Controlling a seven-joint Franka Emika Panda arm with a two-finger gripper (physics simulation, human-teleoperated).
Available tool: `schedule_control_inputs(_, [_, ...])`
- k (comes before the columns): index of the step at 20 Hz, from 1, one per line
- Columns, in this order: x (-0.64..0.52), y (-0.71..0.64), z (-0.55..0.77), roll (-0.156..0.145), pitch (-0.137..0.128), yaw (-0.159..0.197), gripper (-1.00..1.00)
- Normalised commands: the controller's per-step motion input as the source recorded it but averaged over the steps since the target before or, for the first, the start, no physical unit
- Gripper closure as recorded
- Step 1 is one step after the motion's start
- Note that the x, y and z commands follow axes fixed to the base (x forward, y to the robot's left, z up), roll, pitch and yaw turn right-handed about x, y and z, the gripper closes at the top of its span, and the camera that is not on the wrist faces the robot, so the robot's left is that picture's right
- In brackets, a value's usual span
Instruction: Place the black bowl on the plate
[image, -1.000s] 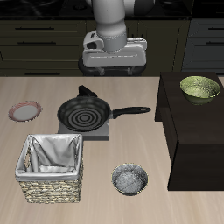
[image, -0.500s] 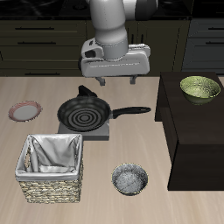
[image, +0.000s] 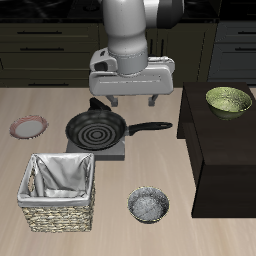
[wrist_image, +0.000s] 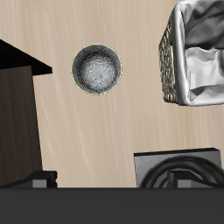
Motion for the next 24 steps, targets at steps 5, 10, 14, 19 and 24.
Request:
schedule_control_inputs(5, [0.41,0.01,0.08,0.011,-0.015,0.0,-1.0])
schedule_control_inputs(10, [0.43,-0.08,0.0,-0.007,0.003,-0.002,-1.0])
schedule_control_inputs(14, [0.25,-0.09,0.03,-0.033,-0.009,-0.033,-1.0])
schedule_control_inputs(19, [0.16,0.02,-0.03,0.005,-0.023,0.022,-1.0])
schedule_control_inputs(24, [0.14,0.01,-0.13,0.01,0.017,0.02,-1.0])
